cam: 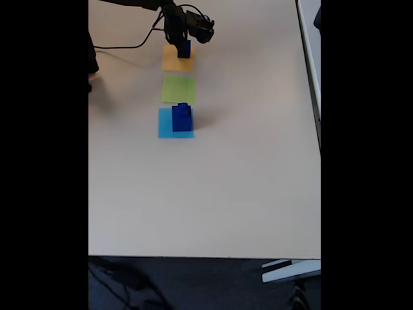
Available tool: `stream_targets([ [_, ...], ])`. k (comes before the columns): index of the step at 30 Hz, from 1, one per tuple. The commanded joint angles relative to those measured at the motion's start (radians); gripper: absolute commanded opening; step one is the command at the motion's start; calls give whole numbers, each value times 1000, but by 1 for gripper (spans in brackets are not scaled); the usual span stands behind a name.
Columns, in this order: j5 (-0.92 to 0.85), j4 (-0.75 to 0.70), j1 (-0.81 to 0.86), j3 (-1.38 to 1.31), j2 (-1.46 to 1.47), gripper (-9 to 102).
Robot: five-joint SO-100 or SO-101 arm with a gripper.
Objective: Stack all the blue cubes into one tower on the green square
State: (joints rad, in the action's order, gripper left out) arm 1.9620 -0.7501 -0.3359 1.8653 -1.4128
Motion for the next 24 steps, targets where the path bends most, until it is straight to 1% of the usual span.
stream_targets([
  [1, 8, 17, 12, 15, -35, 9],
  [24, 5, 12, 28, 71, -58, 11],
])
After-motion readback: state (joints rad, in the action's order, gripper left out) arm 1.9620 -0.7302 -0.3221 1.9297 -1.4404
